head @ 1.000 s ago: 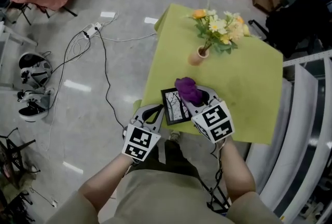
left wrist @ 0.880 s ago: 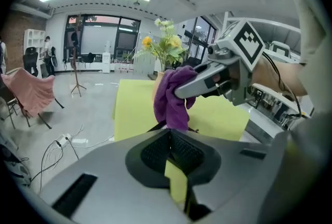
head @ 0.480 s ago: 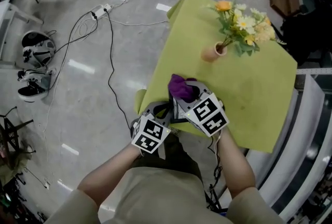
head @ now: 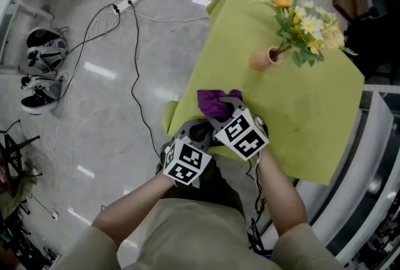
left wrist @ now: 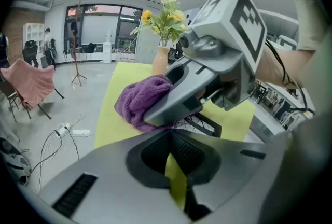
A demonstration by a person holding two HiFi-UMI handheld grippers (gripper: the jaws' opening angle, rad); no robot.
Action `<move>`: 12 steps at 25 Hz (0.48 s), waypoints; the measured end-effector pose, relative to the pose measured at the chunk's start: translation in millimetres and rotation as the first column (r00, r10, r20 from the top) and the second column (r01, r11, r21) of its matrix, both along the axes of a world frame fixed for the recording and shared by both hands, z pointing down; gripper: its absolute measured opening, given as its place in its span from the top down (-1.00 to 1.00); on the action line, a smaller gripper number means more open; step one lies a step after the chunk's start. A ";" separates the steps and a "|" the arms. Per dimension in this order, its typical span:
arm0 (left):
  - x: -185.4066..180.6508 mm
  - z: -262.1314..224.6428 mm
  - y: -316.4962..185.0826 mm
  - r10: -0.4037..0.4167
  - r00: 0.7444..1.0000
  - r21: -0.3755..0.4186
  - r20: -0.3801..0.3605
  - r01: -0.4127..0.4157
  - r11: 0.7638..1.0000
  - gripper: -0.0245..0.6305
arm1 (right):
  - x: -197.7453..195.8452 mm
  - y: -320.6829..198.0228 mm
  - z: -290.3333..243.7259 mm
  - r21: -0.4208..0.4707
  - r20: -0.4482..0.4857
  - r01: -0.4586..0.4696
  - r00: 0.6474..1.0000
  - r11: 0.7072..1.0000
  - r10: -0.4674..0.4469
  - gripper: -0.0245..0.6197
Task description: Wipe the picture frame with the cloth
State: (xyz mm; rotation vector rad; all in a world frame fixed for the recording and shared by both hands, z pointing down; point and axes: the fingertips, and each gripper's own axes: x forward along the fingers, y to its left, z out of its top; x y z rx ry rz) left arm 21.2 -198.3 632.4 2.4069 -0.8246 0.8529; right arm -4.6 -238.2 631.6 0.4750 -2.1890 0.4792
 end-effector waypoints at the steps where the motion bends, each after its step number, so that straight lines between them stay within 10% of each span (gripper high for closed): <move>1: -0.4 -0.3 -0.1 0.000 1.000 0.011 0.004 0.000 1.000 0.90 | 3.3 -0.6 0.9 0.004 -0.016 0.000 1.000 1.000 0.000 0.57; 12: 0.8 1.2 0.4 0.037 0.999 0.037 0.009 -0.037 0.999 0.91 | 81.8 -7.3 0.4 0.017 -0.145 -0.203 0.968 0.979 0.203 0.58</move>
